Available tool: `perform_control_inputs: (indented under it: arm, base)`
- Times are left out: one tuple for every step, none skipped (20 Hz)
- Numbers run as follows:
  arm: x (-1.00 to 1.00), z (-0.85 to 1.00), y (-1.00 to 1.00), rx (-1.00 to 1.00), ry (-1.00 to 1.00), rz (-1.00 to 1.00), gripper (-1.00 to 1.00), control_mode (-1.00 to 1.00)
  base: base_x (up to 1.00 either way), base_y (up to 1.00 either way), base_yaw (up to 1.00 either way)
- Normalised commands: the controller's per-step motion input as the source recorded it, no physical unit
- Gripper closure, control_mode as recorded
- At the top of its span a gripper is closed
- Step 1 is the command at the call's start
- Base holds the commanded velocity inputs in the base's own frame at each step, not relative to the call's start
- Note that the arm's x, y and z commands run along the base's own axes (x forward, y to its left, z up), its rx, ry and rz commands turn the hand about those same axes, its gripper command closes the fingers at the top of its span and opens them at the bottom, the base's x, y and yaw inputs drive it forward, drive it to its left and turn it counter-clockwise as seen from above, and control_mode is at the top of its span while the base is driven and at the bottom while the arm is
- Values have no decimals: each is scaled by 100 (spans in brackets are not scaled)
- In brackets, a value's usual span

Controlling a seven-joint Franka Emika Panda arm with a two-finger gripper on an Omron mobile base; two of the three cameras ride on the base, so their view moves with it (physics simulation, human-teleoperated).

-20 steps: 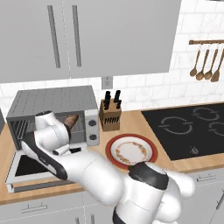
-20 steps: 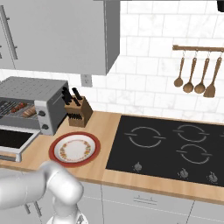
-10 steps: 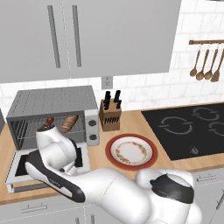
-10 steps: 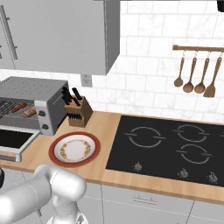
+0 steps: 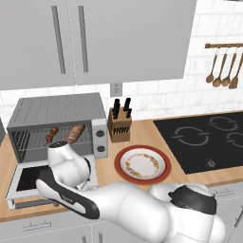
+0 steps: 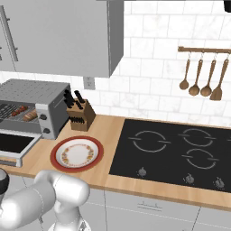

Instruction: Pick up the kebab skewer and baguette bread, and place them inside the toaster oven. Close the toaster oven door and start by setting the timer.

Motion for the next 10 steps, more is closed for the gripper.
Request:
perform_control_inputs:
  arm:
    - [6, -26, -11, 1, 2, 17, -100, -100]
    - [16, -26, -19, 1, 2, 19, -100, -100]
    - [21, -25, -19, 1, 1, 21, -100, -100]
    - [31, -27, -5, 0, 2, 23, -100, -100]
    - [36, -19, -1, 0, 0, 23, -100, -100]
    - [46, -11, 0, 0, 0, 23, -100, -100]
    - [46, -9, 0, 0, 0, 23, -100, -100]
    - [41, -9, 0, 0, 0, 21, -100, -100]
    - [26, -12, 0, 0, 0, 20, -100, -100]
    - [15, -19, 0, 0, 0, 18, -100, -100]
  base:
    - [0, 0, 0]
    - [0, 0, 0]
    - [0, 0, 0]
    - [0, 0, 0]
    - [0, 0, 0]
    - [0, 0, 0]
    - [0, 0, 0]
    - [0, 0, 0]
    - [0, 0, 0]
    - [0, 0, 0]
